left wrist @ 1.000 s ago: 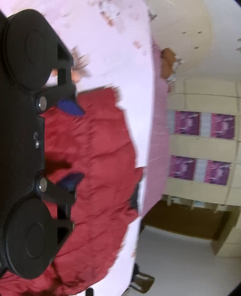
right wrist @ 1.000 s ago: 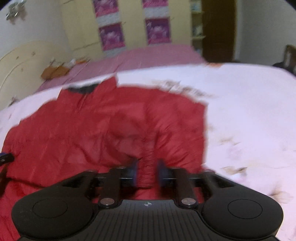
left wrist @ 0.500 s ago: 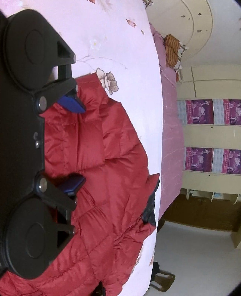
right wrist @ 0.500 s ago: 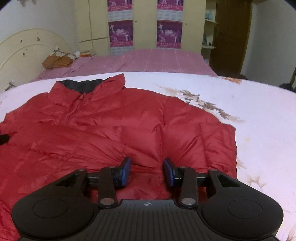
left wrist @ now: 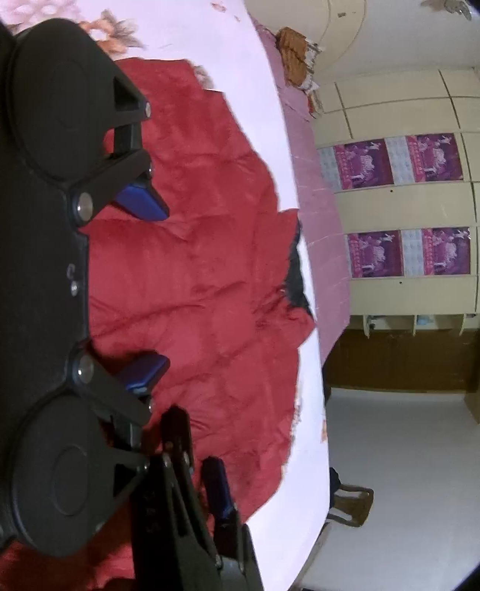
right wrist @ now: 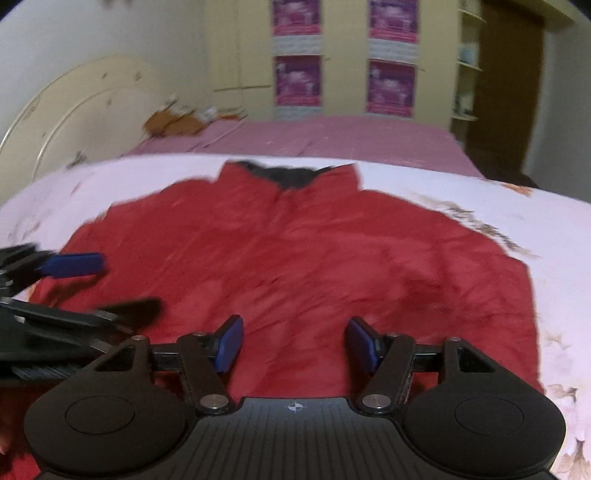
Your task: Fold large clothes
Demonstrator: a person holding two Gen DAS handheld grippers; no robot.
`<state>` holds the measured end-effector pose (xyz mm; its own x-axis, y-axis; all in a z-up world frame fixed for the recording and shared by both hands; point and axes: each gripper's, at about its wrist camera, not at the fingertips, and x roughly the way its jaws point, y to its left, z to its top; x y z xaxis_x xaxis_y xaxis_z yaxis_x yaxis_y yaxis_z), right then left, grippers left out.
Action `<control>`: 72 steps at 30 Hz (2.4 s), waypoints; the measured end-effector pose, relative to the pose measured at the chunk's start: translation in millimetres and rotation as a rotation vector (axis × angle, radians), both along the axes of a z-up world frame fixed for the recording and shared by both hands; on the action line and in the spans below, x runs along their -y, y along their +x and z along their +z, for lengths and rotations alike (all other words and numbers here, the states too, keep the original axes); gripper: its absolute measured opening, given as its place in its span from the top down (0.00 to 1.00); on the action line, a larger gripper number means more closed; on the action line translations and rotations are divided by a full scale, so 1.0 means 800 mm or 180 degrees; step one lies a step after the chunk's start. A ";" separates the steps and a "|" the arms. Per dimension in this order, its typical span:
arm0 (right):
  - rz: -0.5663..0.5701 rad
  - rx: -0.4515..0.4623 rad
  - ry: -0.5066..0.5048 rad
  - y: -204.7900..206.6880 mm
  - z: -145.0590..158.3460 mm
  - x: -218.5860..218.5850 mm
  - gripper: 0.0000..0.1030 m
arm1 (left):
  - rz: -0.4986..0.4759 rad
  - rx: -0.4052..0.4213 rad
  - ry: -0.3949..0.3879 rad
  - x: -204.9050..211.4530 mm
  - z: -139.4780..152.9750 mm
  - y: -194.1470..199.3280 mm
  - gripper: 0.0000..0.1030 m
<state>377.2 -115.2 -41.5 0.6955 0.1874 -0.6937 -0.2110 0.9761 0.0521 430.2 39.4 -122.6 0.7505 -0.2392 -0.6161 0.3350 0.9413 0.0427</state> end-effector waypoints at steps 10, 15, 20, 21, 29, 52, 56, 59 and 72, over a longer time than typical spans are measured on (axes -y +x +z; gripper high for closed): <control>-0.0566 -0.0095 -0.0158 -0.014 -0.018 0.079 0.39 | 0.0434 -0.0164 -0.0104 -0.088 -0.010 -0.006 0.20; -0.0651 -0.0188 0.0022 -0.005 -0.027 0.091 0.39 | 0.0432 -0.0187 -0.0027 -0.083 -0.012 -0.003 0.19; -0.0777 -0.0011 -0.0014 -0.019 0.005 0.092 0.39 | 0.0428 -0.0120 0.0170 -0.076 0.007 -0.011 0.16; -0.0774 -0.0075 -0.0073 -0.016 0.000 0.089 0.39 | 0.0414 -0.0190 0.0199 -0.075 0.002 -0.008 0.16; -0.0874 -0.0188 -0.0081 -0.013 -0.001 0.084 0.39 | 0.0372 -0.0256 0.0172 -0.080 0.004 -0.009 0.16; -0.1198 -0.0082 0.0463 -0.215 0.039 0.183 0.15 | 0.0848 -0.0547 0.0108 -0.169 0.016 -0.222 0.18; -0.1241 -0.0183 0.0658 -0.277 0.034 0.224 0.26 | 0.0978 -0.0615 -0.0154 -0.180 0.022 -0.269 0.24; -0.1263 -0.0284 0.0788 -0.317 0.031 0.243 0.33 | 0.1069 -0.0645 -0.0315 -0.183 0.025 -0.299 0.26; -0.1077 -0.0492 0.1578 -0.449 0.017 0.266 0.33 | 0.1240 -0.0900 -0.1864 -0.223 0.004 -0.395 0.36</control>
